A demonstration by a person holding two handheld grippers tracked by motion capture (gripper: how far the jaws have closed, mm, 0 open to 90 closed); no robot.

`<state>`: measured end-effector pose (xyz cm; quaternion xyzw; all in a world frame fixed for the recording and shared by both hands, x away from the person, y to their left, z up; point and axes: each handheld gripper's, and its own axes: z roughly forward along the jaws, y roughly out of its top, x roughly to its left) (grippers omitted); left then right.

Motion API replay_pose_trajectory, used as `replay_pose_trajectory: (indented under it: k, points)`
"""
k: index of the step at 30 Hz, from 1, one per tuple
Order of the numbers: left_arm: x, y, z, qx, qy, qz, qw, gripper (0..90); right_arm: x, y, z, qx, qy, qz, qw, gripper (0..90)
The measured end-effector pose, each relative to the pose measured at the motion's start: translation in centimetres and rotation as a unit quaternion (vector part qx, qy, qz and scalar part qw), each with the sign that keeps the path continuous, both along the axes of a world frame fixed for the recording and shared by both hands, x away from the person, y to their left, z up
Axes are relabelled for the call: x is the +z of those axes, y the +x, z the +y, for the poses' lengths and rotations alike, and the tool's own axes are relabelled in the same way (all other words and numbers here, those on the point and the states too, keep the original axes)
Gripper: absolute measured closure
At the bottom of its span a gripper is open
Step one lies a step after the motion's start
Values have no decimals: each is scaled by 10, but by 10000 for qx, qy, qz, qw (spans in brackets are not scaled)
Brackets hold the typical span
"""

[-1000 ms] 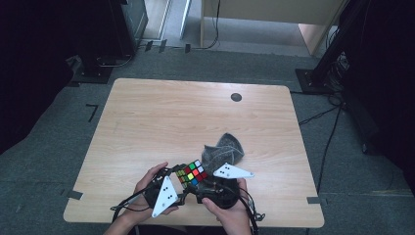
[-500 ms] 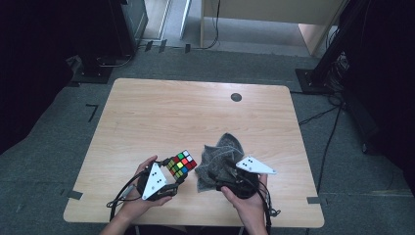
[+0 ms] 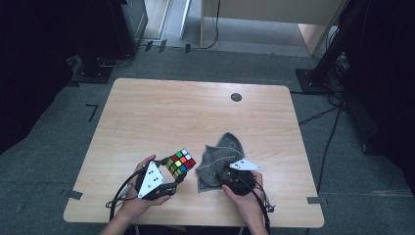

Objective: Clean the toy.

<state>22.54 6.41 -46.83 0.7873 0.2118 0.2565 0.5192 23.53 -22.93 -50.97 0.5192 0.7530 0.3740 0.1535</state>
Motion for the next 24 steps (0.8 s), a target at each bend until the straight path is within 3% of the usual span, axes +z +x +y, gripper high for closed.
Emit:
replay_pose_trajectory:
  k: [5, 6, 10, 12, 15, 20, 23, 24]
  points:
    - [1, 1, 1, -3, -48, 15, 10000, 337, 9, -7, 8, 279, -89, 358, 9989, 431]
    - [1, 1, 1, -7, -48, 19, 10000, 337, 14, -9, 11, 332, -100, 330, 9989, 413]
    - [1, 1, 1, -42, -87, 79, 9999, 337, 39, -18, 17, 285, 168, -284, 9990, 340]
    - [1, 1, 1, -76, -115, 145, 9998, 337, 43, -19, 18, 238, 255, -602, 9976, 265]
    - [1, 1, 0, -163, -136, 228, 9995, 337, 30, -11, 15, 44, 122, -582, 9982, 191]
    - [2, 1, -1, -251, -199, 334, 9989, 337, -1, 5, 9, -156, -28, -216, 9996, 223]
    - [2, 2, 0, -267, -248, 378, 9986, 337, -9, 7, 10, -171, -30, -18, 9998, 230]
    - [2, 2, 1, -266, -276, 395, 9985, 337, -9, 7, 10, -164, -33, -55, 9998, 235]
